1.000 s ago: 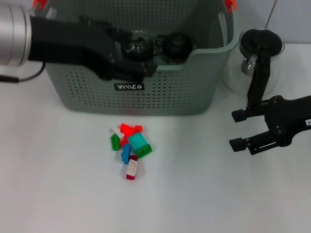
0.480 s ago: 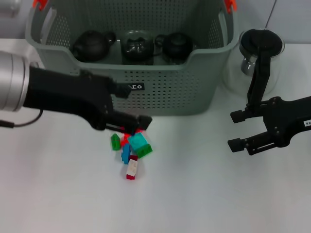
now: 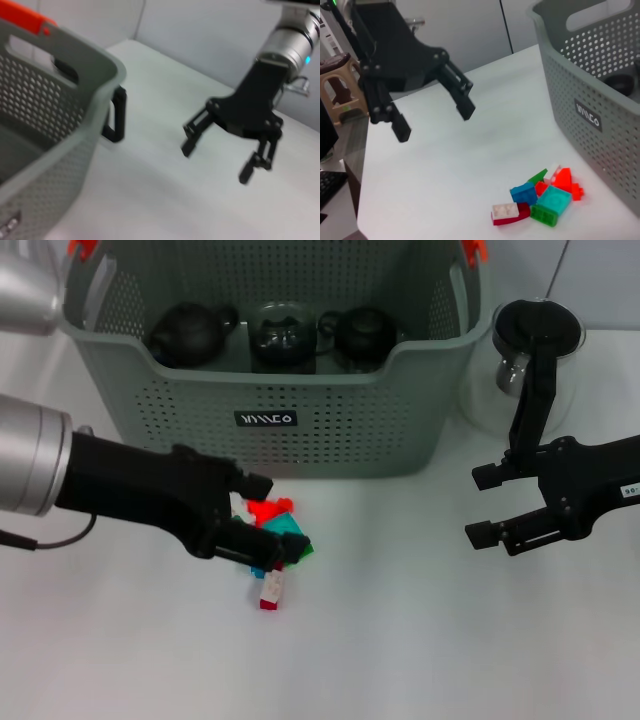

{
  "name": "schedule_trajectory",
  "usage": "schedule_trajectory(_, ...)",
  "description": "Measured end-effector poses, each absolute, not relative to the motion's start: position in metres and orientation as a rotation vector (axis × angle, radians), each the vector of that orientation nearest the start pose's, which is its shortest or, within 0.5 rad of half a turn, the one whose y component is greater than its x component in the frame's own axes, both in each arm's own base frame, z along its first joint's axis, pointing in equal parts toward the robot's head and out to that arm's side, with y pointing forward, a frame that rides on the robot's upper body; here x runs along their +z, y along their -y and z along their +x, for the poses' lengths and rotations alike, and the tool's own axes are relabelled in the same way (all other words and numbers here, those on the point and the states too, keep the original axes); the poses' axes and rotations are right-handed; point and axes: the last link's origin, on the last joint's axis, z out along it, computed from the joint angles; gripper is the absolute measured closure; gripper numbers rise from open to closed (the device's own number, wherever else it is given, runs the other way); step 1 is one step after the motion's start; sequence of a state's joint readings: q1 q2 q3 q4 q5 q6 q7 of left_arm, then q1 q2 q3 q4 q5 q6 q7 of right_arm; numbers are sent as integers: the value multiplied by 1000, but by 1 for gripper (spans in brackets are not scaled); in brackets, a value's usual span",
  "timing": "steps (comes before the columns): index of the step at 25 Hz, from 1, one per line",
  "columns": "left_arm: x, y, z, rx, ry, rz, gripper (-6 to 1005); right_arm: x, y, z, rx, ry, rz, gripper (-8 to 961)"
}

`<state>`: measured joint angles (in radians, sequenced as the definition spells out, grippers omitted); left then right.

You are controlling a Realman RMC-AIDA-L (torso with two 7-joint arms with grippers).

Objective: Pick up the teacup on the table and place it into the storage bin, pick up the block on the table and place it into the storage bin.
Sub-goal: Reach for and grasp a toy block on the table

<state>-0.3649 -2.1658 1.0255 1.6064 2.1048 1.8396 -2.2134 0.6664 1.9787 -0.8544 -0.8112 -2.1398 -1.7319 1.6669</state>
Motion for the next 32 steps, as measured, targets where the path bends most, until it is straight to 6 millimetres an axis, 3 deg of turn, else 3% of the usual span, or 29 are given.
schedule_trajectory(13, 38, -294, -191, -300, 781, -2911, 151, 29, -353, 217, 337, -567, -3046, 38)
schedule_trajectory(20, 35, -299, -203, -283, 554, -2933, 156, 26, -353, 216, 346, -572, -3036, 37)
schedule_trajectory(32, 24, -331, -239, -67, 311, -2889, 165, 10, -354, 207, 398, -592, -3030, 38)
